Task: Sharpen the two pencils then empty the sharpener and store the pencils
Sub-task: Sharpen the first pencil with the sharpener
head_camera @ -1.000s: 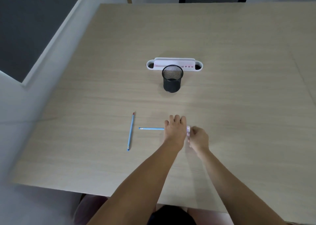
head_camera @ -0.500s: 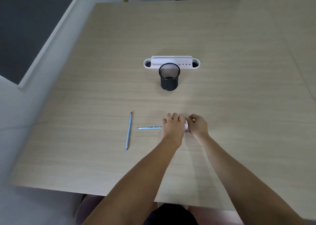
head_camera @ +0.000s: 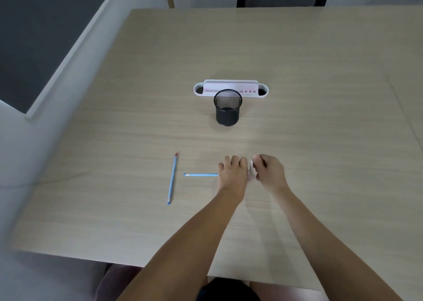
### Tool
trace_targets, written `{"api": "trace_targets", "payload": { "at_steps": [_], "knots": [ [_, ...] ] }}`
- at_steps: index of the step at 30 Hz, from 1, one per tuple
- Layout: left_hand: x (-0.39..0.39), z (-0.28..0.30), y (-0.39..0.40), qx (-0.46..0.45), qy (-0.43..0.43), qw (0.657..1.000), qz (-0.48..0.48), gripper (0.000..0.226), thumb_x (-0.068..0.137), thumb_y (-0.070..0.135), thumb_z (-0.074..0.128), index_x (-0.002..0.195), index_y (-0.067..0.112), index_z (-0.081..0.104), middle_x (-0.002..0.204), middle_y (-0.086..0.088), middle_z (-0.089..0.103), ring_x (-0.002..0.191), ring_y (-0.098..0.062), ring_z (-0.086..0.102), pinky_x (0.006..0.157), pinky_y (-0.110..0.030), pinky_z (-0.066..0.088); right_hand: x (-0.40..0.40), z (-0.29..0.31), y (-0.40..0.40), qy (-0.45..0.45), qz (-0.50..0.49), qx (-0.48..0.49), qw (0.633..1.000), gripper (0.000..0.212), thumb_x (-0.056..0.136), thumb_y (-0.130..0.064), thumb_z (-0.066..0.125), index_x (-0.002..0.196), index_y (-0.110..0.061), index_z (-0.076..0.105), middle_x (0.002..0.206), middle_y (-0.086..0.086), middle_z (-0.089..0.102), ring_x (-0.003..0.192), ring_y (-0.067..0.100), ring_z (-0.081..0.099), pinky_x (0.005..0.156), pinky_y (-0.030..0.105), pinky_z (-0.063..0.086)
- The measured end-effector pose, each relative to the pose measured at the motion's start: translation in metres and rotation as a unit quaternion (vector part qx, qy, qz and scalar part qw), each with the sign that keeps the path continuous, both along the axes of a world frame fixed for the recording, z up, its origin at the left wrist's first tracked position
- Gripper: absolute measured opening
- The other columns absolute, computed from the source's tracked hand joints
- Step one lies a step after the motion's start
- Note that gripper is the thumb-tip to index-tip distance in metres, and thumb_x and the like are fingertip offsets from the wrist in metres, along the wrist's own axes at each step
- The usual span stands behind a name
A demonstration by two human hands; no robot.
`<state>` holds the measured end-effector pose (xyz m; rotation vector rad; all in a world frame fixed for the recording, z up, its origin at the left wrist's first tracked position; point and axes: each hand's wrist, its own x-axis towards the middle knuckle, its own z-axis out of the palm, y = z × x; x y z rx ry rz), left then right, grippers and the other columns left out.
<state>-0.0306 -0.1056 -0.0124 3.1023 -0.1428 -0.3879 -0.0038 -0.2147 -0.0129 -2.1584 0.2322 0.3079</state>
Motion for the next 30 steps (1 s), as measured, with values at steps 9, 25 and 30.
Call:
{"api": "trace_targets", "payload": {
  "at_steps": [9,25,30],
  "knots": [
    [0.000,0.004,-0.001,0.020,0.021,1.000,-0.013,0.057,0.072,0.007,0.073,0.119,0.009,0.041,0.116,-0.008,0.049,0.108,-0.027,0.046,0.083,-0.032,0.039,-0.043,-0.040,0.005,0.095,-0.041,-0.011,0.995,0.025,0.081,-0.001,0.043,0.058,-0.009,0.044,0.058,0.011,0.053,0.054,0.023,0.047,0.050,0.032,0.037],
    [0.004,0.011,0.001,-0.005,0.007,1.000,-0.016,0.044,0.084,0.011,0.062,0.121,0.007,0.040,0.121,-0.012,0.047,0.111,-0.030,0.043,0.088,-0.036,0.038,-0.009,-0.004,-0.007,0.039,-0.068,0.124,0.989,0.030,0.095,-0.026,0.047,0.070,-0.015,0.058,0.055,0.003,0.062,0.046,0.018,0.057,0.055,0.034,0.050],
    [0.004,0.009,0.000,-0.001,0.008,1.000,-0.021,0.047,0.082,0.012,0.066,0.120,0.007,0.040,0.119,-0.011,0.048,0.110,-0.028,0.044,0.087,-0.035,0.039,-0.053,0.007,-0.028,0.025,0.021,0.190,0.981,0.010,0.089,-0.008,0.059,0.082,-0.006,0.067,0.067,0.005,0.062,0.056,0.015,0.058,0.059,0.020,0.049]
  ]
}}
